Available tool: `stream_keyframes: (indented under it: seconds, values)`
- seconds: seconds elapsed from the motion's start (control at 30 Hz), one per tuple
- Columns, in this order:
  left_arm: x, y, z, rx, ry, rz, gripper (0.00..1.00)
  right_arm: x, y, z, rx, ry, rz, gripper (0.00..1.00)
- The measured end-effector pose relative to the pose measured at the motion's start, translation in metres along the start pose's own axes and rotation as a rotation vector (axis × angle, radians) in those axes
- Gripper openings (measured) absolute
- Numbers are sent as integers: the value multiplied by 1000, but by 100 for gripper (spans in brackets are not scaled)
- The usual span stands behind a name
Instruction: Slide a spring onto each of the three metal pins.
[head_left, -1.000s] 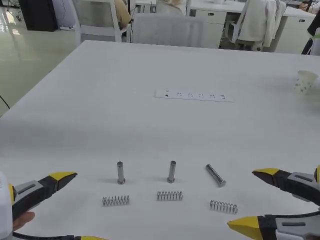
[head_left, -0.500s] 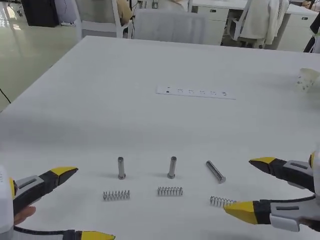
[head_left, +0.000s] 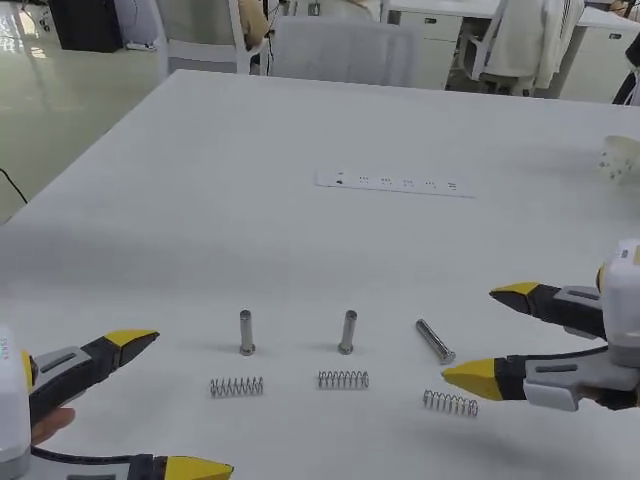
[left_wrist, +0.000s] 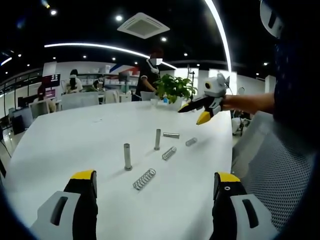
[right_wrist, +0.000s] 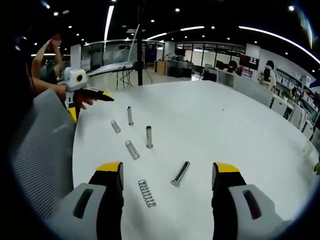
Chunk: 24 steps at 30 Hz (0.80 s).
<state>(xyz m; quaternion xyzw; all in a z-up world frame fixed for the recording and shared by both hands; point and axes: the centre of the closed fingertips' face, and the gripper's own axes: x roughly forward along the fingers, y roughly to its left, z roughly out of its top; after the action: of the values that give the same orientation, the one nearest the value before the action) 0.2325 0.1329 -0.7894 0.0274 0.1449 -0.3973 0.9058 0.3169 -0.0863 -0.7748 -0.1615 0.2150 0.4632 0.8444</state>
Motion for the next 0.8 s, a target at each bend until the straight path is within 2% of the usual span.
stream_keyframes:
  seconds: [0.37, 0.8]
  values:
    - [0, 0, 0, -2, -4, 2, 94, 20, -12, 10, -12, 37, -3, 66]
    - [1, 1, 1, -1, -6, -1, 93, 37, -25, 0, 11, 116, -20, 60]
